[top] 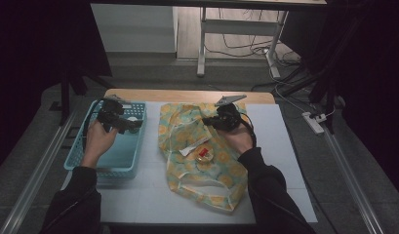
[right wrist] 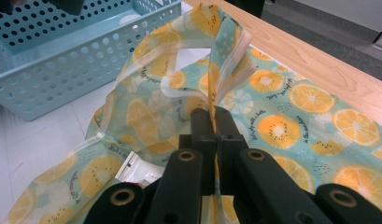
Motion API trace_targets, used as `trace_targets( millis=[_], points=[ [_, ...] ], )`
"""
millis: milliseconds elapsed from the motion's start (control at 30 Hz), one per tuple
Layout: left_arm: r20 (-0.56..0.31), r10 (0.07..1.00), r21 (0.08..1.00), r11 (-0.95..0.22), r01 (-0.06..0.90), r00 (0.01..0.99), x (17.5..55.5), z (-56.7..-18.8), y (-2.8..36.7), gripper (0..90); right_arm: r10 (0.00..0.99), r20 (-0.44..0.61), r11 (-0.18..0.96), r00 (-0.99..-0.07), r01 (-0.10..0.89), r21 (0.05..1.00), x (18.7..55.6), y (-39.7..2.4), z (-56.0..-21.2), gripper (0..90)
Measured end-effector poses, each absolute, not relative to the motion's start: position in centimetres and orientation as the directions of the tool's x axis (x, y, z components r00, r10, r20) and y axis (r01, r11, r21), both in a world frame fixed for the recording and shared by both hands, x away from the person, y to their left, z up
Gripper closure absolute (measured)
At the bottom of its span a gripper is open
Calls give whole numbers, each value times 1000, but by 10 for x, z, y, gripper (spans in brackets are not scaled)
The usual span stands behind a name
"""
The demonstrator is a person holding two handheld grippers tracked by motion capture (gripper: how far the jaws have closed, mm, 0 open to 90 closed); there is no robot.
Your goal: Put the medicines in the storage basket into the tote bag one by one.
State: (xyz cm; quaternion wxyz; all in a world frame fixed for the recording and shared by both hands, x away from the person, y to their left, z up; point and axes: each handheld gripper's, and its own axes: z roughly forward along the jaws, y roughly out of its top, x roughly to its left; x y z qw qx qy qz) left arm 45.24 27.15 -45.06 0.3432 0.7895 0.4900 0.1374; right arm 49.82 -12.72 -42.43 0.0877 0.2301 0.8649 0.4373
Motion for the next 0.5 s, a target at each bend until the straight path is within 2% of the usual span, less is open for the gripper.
trace_targets(
  millis=[233,500],
  points=[
    [-109,899,643,-262,719,425,464,-464,280,0,476,50,511,-878,323,797,499,-129,-424,897],
    [-91,907,593,-282,754,411,480,-480,281,0,477,54,510,-877,326,796,498,-128,-425,897]
  ],
)
